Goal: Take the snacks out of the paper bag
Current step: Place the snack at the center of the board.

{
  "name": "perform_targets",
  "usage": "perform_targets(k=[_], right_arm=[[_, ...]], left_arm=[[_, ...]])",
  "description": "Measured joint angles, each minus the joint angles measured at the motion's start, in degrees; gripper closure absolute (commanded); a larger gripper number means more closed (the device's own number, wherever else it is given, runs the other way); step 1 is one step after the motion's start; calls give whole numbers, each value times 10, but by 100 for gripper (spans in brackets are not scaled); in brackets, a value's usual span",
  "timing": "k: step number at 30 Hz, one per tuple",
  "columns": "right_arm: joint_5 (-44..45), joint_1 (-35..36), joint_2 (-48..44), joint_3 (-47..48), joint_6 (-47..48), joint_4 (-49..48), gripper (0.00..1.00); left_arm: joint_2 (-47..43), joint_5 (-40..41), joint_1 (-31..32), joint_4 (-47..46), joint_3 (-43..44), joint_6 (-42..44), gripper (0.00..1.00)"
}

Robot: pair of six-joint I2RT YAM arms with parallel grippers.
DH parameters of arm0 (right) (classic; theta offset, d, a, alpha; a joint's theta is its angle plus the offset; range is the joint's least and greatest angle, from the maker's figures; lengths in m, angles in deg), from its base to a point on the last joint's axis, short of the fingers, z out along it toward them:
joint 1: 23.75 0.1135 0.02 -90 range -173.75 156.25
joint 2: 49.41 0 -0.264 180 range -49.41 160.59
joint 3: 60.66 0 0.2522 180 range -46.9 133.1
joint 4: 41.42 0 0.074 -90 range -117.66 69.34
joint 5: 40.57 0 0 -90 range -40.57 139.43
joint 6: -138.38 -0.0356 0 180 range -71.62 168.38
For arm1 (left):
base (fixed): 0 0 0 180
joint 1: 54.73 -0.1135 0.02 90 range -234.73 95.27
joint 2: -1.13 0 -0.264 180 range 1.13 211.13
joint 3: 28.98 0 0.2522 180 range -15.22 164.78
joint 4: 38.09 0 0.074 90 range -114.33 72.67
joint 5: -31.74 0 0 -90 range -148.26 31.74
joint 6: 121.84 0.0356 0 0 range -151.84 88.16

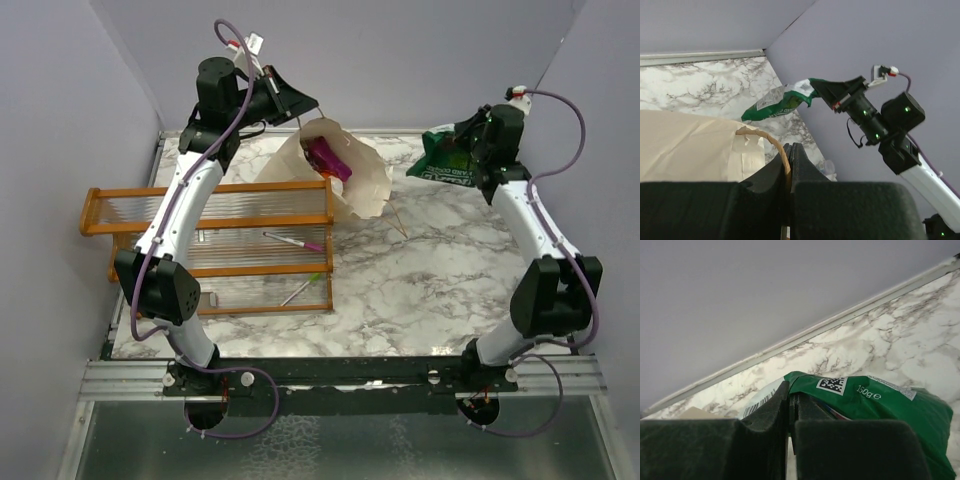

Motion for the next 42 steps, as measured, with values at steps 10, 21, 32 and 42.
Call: perform_targets(k=[10,21,32,42], right_arm=[[-245,-131,108,34,-78,-7,99],[-282,-176,66,-125,-70,-21,95],[-342,-172,179,62,-114,-35,94],[-348,-159,320,335,-154,-8,93]], left_arm=[[-9,-6,7,-22,-38,-11,100],[-18,-12,17,-38,-53,-17,100],[-19,-13,19,-38,-53,-17,100],[-19,-12,19,-38,-53,-18,100]])
